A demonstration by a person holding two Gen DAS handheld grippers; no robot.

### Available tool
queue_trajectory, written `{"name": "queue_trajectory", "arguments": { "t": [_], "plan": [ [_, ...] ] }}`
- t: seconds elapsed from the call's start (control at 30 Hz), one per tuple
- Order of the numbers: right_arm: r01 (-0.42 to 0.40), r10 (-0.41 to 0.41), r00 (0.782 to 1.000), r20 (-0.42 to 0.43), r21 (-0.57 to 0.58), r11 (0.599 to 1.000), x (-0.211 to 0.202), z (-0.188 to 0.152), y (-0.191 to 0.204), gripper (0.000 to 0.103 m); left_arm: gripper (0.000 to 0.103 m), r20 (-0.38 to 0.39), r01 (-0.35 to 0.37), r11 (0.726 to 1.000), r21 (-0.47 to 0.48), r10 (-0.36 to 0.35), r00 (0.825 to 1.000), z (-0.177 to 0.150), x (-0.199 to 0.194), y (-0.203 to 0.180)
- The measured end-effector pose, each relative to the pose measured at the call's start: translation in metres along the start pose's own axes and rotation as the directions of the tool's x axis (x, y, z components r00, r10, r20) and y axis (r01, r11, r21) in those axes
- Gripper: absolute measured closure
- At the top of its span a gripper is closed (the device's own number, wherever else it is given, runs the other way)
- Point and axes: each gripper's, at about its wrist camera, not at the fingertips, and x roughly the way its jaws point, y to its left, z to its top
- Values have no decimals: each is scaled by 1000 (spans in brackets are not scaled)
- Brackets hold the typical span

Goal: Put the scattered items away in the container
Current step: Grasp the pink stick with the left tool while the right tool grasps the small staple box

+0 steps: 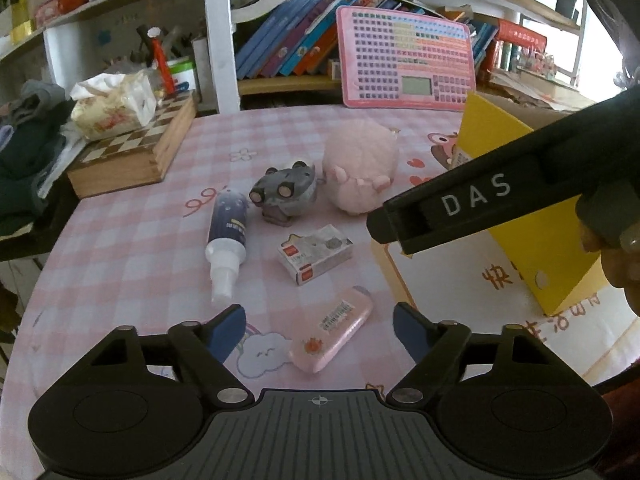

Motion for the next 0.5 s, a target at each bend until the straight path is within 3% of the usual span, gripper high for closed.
{"name": "queue_trajectory", "arguments": {
  "t": [0.23,0.37,0.5],
  "plan": [
    [17,-17,1000,-23,-3,1000,16,8,1,24,32,-17,8,1000,17,-8,1000,3,14,1],
    [3,-3,999,-43,-4,1000,25,12,3,24,49,-53,27,999,30,-26,998,2,25,1],
    [-18,17,998,-55,-23,1000,34,17,10,24,53,-69,40,999,38,-37,997,2,29,2]
  ]
}}
